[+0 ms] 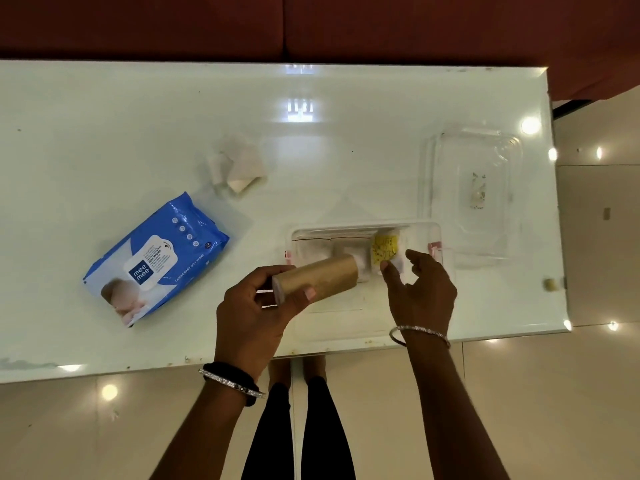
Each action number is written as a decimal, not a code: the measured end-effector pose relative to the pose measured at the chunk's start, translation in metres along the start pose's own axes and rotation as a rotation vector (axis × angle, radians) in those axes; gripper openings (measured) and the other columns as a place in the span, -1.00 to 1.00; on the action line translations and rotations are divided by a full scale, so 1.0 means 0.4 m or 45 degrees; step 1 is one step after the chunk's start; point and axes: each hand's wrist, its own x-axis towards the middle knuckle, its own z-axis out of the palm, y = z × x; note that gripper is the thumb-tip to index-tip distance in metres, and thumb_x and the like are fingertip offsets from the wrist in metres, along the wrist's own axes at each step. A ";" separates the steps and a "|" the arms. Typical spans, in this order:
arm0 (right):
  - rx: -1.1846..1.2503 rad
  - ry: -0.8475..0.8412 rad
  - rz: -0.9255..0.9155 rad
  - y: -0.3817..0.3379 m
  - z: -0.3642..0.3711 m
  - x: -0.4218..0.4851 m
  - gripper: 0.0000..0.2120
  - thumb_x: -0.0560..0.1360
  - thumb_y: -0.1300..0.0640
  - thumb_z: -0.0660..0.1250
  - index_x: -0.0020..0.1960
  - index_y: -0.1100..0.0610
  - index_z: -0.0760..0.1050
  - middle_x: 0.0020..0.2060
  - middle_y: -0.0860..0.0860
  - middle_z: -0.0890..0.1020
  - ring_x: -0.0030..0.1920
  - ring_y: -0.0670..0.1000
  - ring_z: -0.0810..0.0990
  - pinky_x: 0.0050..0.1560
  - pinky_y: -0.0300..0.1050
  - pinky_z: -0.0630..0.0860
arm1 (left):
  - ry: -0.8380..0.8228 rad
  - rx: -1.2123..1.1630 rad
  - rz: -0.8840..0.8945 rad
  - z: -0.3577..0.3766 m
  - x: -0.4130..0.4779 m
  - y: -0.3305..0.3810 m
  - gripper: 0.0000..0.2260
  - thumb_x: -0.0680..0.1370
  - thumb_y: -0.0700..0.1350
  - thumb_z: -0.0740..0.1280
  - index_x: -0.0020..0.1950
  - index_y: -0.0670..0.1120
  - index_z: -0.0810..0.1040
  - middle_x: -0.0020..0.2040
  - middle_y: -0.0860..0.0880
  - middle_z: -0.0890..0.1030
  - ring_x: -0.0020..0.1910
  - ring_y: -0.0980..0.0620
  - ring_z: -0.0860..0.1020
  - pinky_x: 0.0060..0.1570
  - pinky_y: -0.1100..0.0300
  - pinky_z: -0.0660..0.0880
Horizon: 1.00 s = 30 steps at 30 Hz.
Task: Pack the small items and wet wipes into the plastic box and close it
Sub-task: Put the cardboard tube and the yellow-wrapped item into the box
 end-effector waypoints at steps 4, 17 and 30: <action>0.337 -0.331 0.078 -0.003 -0.048 -0.050 -0.83 0.53 -0.01 0.37 0.04 0.03 0.65 -0.05 -0.03 0.70 0.02 -0.01 0.67 -0.06 -0.16 0.63 | -0.060 0.089 0.011 0.025 -0.013 0.003 -0.65 0.25 0.06 0.57 -0.01 0.10 0.63 -0.17 0.11 0.68 -0.24 0.22 0.64 -0.29 0.49 0.50; 0.671 -0.788 0.268 0.034 -0.069 -0.022 -0.67 0.31 0.05 0.53 0.02 0.16 0.65 -0.16 0.14 0.74 -0.09 0.12 0.74 -0.14 -0.15 0.66 | 0.045 0.514 0.232 0.035 -0.037 -0.007 -0.50 0.26 0.22 0.49 0.14 0.14 0.48 -0.04 0.16 0.50 -0.21 0.23 0.52 -0.31 0.37 0.41; -0.032 -0.734 0.354 0.018 0.061 0.036 -0.81 0.48 0.12 0.47 -0.07 0.26 0.66 -0.07 0.21 0.71 -0.22 0.19 0.74 -0.10 -0.05 0.68 | 0.142 0.352 -0.010 0.037 -0.012 -0.057 -0.59 0.43 -0.07 0.47 0.23 0.10 0.45 -0.12 0.07 0.62 -0.21 0.13 0.62 -0.13 0.07 0.60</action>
